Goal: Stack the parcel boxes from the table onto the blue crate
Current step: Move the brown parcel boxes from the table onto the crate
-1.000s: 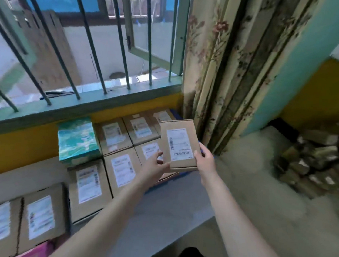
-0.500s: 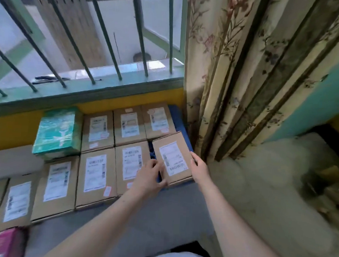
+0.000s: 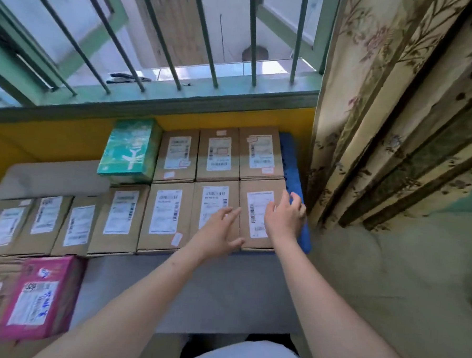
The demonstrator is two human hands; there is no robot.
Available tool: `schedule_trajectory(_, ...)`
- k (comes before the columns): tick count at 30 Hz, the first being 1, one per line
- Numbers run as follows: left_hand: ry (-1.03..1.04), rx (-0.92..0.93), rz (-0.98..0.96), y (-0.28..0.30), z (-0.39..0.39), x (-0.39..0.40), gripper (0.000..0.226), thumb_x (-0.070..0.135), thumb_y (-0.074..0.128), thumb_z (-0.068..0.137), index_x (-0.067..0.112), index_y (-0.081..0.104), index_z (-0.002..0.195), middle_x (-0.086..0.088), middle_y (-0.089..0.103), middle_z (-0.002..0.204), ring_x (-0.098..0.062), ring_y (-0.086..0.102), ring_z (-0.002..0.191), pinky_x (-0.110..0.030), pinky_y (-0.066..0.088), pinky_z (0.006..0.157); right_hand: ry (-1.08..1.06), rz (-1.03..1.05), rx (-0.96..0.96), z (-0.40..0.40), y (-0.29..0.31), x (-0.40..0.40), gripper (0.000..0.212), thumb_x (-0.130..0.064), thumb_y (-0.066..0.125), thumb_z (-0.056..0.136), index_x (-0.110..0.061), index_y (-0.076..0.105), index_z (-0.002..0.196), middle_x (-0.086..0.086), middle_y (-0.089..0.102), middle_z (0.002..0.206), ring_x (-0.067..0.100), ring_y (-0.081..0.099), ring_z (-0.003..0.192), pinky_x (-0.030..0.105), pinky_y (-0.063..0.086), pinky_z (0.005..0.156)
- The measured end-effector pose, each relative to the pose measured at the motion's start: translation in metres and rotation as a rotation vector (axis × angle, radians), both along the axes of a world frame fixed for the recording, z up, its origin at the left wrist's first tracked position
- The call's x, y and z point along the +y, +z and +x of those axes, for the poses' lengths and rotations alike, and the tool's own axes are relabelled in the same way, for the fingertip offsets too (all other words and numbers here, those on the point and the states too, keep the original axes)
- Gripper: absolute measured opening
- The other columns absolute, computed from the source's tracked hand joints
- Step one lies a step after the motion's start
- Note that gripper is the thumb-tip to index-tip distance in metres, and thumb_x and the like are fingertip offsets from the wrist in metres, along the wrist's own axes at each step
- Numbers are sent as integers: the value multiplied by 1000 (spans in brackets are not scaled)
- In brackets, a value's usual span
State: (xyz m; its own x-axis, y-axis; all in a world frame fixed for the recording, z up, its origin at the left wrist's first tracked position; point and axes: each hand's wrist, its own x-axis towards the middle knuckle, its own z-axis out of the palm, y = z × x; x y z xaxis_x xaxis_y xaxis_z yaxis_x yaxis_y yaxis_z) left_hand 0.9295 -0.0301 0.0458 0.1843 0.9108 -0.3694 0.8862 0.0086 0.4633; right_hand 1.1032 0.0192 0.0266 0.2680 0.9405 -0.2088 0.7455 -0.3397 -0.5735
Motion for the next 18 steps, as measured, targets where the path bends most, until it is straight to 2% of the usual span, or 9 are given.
schedule_trajectory(4,222,-104,173,36,-54,-22,71,41,62,91,18,32,151,0,37,148,-15,34,139,-26,28,113,172,98,73,-67,36,4,54,-38,39,101,-14,35,149,9,35,155,28,32,141,45,25,113)
schedule_trajectory(8,399,-108,290,64,-138,-66,65,40,61,91,12,40,146,-6,44,145,-21,38,137,-25,24,111,354,191,127,-164,67,-18,57,-40,36,102,-11,35,150,9,39,153,27,33,140,42,27,114)
schedule_trajectory(12,586,-160,304,77,-238,-128,67,44,59,85,14,45,143,-9,47,141,-22,43,133,-30,31,110,518,280,166,-275,89,-62,54,-36,39,103,-8,38,149,12,43,150,27,35,139,38,25,115)
schedule_trajectory(15,682,-185,317,72,-317,-184,60,41,59,88,15,47,141,-11,48,137,-25,48,127,-37,40,107,593,233,185,-362,95,-102,57,-39,37,103,-9,35,152,13,40,153,29,34,142,41,26,116)
schedule_trajectory(18,770,-177,317,66,-384,-230,55,36,61,91,16,47,141,-8,48,137,-22,50,124,-35,41,104,671,212,193,-439,93,-137,58,-40,38,102,-10,35,151,13,42,152,28,36,141,40,29,114)
